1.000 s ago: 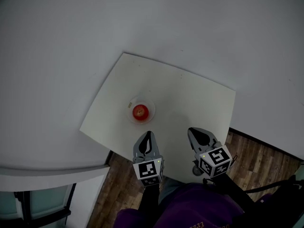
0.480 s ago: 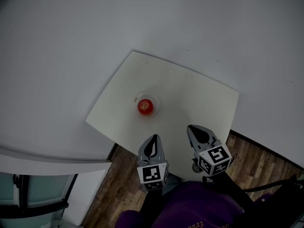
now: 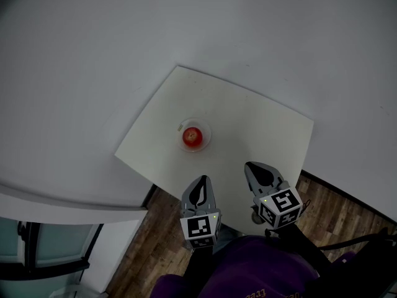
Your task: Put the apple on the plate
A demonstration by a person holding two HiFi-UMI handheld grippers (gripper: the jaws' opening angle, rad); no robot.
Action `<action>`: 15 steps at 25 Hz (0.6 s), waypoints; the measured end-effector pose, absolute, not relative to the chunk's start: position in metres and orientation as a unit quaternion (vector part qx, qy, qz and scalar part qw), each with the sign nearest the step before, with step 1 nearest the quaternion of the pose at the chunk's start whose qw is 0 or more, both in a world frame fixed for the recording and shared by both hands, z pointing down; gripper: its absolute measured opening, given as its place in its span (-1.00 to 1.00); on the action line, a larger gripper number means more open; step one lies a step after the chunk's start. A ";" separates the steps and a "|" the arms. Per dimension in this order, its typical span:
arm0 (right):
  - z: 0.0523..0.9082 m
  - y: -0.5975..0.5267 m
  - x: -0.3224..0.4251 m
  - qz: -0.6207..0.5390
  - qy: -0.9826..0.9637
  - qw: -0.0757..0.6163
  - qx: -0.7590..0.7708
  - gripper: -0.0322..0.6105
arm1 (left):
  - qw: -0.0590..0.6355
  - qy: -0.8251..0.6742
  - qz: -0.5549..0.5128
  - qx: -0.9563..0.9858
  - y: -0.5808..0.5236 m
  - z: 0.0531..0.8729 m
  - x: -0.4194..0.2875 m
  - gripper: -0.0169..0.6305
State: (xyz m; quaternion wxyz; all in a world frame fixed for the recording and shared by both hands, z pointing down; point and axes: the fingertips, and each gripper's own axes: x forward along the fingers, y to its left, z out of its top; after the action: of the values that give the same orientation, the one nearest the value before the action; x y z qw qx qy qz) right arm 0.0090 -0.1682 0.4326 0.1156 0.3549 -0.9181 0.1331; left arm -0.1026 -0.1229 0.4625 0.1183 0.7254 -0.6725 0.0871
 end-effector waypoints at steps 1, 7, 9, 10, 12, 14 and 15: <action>0.433 -0.168 0.008 0.133 -0.919 0.116 0.354 -0.87 | 0.117 -0.672 0.087 0.726 -0.123 0.462 -0.103 -0.92; 0.433 -0.167 0.005 0.132 -0.920 0.119 0.350 -0.87 | 0.117 -0.674 0.089 0.723 -0.122 0.463 -0.105 -0.92; 0.433 -0.167 0.006 0.132 -0.920 0.120 0.350 -0.87 | 0.118 -0.676 0.089 0.722 -0.122 0.463 -0.105 -0.92; 0.433 -0.168 0.006 0.131 -0.919 0.120 0.351 -0.87 | 0.118 -0.675 0.089 0.723 -0.122 0.463 -0.105 -0.92; 0.433 -0.168 0.006 0.131 -0.919 0.121 0.351 -0.87 | 0.117 -0.670 0.090 0.728 -0.123 0.464 -0.104 -0.92; 0.433 -0.168 0.006 0.130 -0.919 0.121 0.352 -0.87 | 0.118 -0.668 0.090 0.729 -0.123 0.464 -0.103 -0.92; 0.433 -0.168 0.006 0.130 -0.919 0.122 0.352 -0.87 | 0.118 -0.669 0.090 0.728 -0.123 0.463 -0.103 -0.92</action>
State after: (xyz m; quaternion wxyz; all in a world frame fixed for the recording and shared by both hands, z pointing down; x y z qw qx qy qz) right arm 0.0057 -0.1680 0.4329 0.1216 0.3522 -0.9189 0.1299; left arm -0.1032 -0.1234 0.4635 0.1179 0.7283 -0.6690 0.0904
